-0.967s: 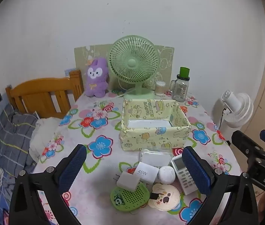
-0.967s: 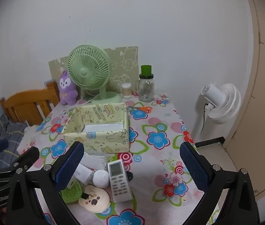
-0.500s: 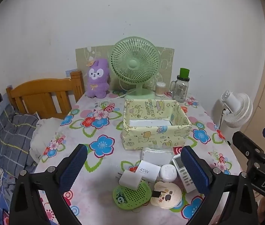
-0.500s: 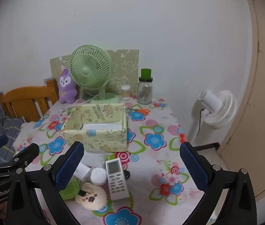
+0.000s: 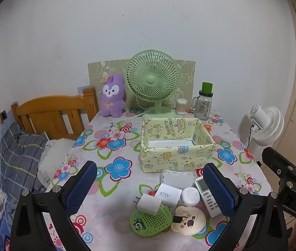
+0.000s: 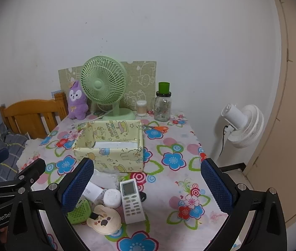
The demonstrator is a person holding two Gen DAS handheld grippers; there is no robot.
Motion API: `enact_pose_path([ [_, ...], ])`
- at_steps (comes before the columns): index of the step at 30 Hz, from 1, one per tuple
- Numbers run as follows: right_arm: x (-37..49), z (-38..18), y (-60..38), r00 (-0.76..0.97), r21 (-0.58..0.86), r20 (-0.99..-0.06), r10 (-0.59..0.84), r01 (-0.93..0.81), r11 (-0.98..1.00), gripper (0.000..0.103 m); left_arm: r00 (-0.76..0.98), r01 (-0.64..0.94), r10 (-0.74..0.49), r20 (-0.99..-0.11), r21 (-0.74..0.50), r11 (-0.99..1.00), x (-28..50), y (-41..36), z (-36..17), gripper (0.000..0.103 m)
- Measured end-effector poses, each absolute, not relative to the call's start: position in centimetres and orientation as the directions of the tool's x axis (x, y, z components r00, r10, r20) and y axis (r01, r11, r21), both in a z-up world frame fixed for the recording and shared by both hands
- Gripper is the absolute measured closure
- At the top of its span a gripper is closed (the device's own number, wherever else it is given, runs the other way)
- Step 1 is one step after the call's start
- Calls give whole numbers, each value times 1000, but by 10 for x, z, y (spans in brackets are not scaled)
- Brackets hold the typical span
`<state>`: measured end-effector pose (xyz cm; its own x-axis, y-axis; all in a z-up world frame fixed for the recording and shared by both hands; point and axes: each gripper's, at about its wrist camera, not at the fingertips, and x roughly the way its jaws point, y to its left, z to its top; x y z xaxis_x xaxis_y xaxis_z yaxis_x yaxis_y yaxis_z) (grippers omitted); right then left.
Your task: Organize rigid objects
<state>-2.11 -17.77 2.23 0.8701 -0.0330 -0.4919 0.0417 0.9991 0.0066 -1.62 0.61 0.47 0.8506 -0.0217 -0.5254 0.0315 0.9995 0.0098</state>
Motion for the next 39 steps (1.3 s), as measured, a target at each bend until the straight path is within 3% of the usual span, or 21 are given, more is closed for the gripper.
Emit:
enact_pose_path([
  [23, -24, 18, -174, 871, 9, -490, -31, 40, 999, 0, 831, 59, -54, -554, -9, 998, -18, 8, -3, 6],
  [39, -25, 17, -169, 872, 7, -489, -20, 28, 1000, 0, 841, 24, -8, -541, 24, 999, -22, 8, -1, 7],
])
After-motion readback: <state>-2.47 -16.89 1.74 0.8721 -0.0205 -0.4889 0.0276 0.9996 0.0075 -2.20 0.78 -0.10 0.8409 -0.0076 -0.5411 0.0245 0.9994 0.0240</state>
